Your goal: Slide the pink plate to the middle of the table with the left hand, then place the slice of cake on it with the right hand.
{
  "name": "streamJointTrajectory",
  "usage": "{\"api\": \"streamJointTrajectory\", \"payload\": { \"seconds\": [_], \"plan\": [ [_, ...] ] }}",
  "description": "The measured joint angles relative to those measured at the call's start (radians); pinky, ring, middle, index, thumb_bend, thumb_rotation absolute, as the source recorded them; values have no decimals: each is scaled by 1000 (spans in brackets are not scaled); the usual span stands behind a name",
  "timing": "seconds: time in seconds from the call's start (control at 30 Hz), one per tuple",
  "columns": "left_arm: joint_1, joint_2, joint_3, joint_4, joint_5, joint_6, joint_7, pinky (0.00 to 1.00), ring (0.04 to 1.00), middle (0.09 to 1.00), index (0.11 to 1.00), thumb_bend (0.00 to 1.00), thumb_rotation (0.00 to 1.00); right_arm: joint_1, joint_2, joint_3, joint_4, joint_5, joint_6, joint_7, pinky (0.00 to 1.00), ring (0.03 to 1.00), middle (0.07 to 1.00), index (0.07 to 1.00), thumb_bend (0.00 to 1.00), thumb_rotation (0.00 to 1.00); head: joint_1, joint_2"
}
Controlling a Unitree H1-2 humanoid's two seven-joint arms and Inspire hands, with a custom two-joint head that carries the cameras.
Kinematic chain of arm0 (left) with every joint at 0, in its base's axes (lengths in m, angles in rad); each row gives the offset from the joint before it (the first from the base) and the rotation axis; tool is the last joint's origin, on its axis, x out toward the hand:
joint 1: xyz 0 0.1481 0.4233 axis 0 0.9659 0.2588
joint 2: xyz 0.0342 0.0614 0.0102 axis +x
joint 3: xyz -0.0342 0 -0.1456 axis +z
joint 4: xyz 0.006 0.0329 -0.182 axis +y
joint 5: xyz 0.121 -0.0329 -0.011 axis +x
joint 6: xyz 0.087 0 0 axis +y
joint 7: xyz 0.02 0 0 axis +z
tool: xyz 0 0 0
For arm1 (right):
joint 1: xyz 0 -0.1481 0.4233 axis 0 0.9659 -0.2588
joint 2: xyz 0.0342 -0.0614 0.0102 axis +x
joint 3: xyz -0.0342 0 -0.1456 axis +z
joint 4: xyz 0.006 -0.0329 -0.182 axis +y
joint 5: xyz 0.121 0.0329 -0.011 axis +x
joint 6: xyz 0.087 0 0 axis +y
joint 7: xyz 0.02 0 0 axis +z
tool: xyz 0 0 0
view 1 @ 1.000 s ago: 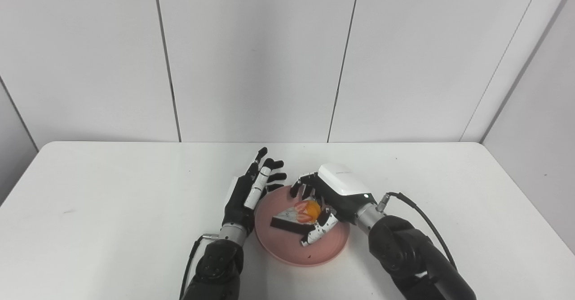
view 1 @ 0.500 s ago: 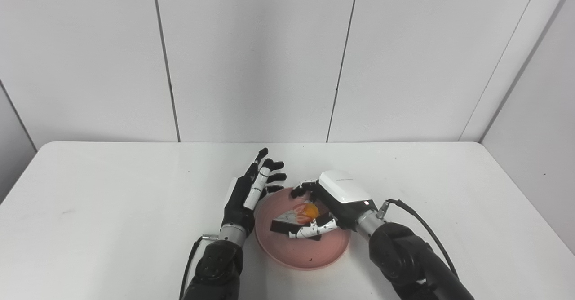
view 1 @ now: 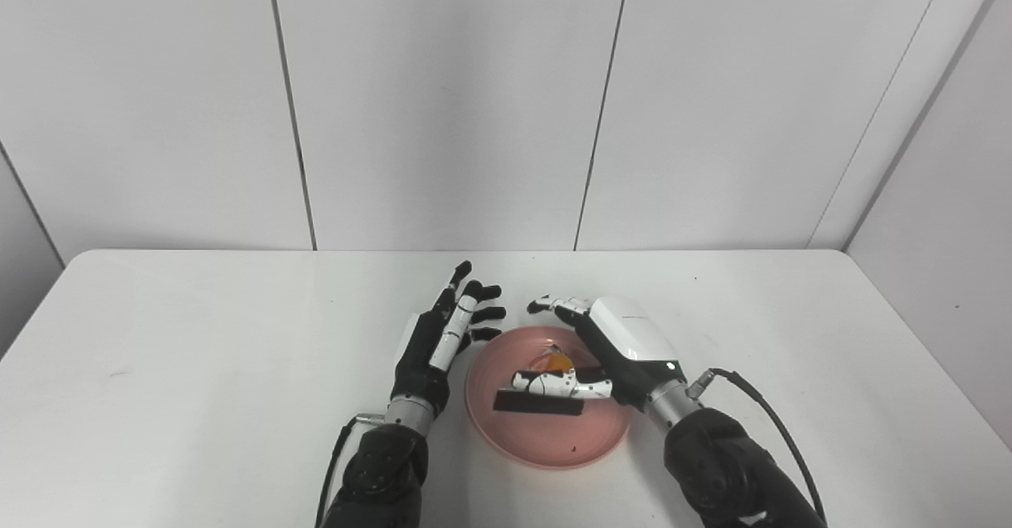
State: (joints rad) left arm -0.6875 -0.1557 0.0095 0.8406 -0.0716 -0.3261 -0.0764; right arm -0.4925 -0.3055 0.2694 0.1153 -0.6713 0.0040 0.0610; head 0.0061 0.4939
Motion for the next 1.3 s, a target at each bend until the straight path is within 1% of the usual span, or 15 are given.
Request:
{"api": "streamJointTrajectory", "payload": {
  "seconds": [0.1, 0.2, 0.27, 0.3, 0.43, 0.53, 0.63, 0.67, 0.7, 0.8, 0.87, 0.97, 1.0, 1.1, 1.3],
  "plan": [
    [6, 0, 0, -13, 0, 6, 1, 599, 728, 788, 918, 702, 810, 5, 30, -47, 35, 57, -45, -70, 639, 755, 784, 743, 752, 901, 12, 3],
    [14, 0, 0, -28, 1, 13, 2, 602, 735, 790, 914, 700, 804, 16, 59, -89, 87, 112, -118, -143, 652, 745, 772, 743, 712, 932, 23, 3],
    [20, 0, 1, -39, 1, 18, 3, 619, 740, 797, 909, 701, 807, 20, 75, -112, 129, 153, -166, -174, 666, 744, 767, 751, 702, 971, 35, 5],
    [24, 0, 1, -47, 1, 21, 5, 628, 742, 800, 905, 699, 803, 20, 84, -126, 157, 178, -186, -187, 643, 727, 764, 749, 703, 982, 35, 5],
    [44, 1, 5, -85, 3, 34, 32, 647, 763, 806, 926, 674, 812, 20, 127, -188, 250, 293, -261, -227, 618, 719, 779, 767, 734, 999, 54, 8],
    [59, 4, 6, -108, 5, 43, 47, 681, 790, 814, 928, 663, 811, 21, 160, -211, 298, 363, -310, -238, 647, 736, 786, 776, 734, 1000, 54, 9],
    [74, 6, 4, -135, 13, 49, 62, 782, 841, 842, 927, 606, 818, 25, 194, -227, 327, 435, -341, -235, 698, 767, 806, 806, 766, 1000, 42, 14],
    [79, 6, 4, -143, 23, 50, 74, 838, 870, 862, 922, 577, 805, 28, 206, -238, 332, 465, -341, -228, 715, 777, 816, 812, 752, 1000, 41, 14],
    [86, 8, 5, -158, 30, 50, 92, 847, 875, 865, 921, 573, 802, 29, 216, -251, 334, 503, -341, -217, 717, 778, 817, 813, 749, 1000, 41, 14],
    [114, 7, 8, -201, 69, 45, 160, 935, 931, 912, 920, 603, 819, 26, 238, -306, 343, 612, -338, -198, 734, 789, 823, 817, 759, 1000, 34, 14],
    [124, 7, 5, -210, 98, 33, 206, 988, 979, 964, 944, 599, 881, 19, 249, -345, 356, 692, -328, -183, 782, 821, 847, 842, 794, 1000, 41, 12],
    [129, 7, -6, -218, 159, 20, 273, 999, 998, 996, 971, 589, 903, 4, 280, -416, 367, 838, -244, -155, 812, 843, 879, 877, 815, 1000, 46, 9],
    [131, 7, -7, -222, 171, 15, 283, 1000, 999, 998, 976, 590, 905, 2, 284, -426, 366, 865, -219, -150, 818, 848, 887, 886, 815, 1000, 48, 8],
    [134, 7, -14, -229, 182, 14, 298, 1000, 1000, 1000, 998, 600, 925, 0, 285, -429, 364, 896, -198, -126, 839, 857, 897, 895, 790, 1000, 49, 8],
    [139, 12, -24, -236, 184, 17, 298, 1000, 1000, 1000, 1000, 587, 940, 0, 285, -415, 364, 888, -193, -105, 908, 900, 926, 922, 830, 1000, 46, 8]
  ]
}}
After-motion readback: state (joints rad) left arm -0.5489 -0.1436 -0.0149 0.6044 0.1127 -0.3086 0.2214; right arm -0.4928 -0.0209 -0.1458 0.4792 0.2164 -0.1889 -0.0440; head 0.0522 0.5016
